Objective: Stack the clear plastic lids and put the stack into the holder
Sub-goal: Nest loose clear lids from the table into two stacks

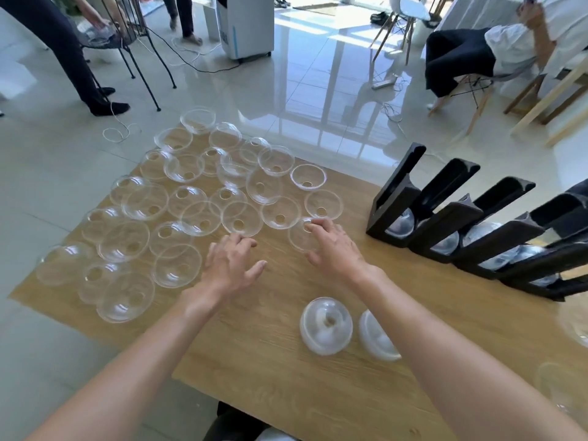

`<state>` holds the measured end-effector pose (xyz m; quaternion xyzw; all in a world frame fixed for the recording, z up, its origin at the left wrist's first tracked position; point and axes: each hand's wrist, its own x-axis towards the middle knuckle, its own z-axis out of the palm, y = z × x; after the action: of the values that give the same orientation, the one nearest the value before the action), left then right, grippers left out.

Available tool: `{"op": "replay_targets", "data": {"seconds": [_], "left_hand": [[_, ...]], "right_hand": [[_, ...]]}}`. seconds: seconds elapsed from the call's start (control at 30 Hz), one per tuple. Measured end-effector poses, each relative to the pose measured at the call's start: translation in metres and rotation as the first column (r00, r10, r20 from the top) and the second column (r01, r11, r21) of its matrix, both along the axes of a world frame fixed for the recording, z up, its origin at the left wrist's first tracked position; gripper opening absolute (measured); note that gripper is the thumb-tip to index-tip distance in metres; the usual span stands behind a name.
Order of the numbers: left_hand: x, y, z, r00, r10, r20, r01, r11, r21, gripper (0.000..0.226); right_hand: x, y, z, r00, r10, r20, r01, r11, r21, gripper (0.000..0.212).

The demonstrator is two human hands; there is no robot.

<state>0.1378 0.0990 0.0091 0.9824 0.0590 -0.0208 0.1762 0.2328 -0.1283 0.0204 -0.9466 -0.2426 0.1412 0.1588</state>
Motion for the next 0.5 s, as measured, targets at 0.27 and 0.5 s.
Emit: {"op": "replay_targets", "data": {"seconds": [0.27,0.5], "left_hand": [[0.036,0.033,-0.01,0.998,-0.035,-0.056,0.056,0.9,0.432,0.041],[0.038,0.033,-0.014,0.988,-0.15,0.023,0.124,0.882,0.454,0.023]], "right_hand": [[0.008,0.019,-0.017,0.996,0.031,0.083,-0.02,0.99,-0.14,0.057],[-0.006,-0.001,-0.023,0.991,0.051,0.126,-0.034,0.99,-0.138,0.049]]}}
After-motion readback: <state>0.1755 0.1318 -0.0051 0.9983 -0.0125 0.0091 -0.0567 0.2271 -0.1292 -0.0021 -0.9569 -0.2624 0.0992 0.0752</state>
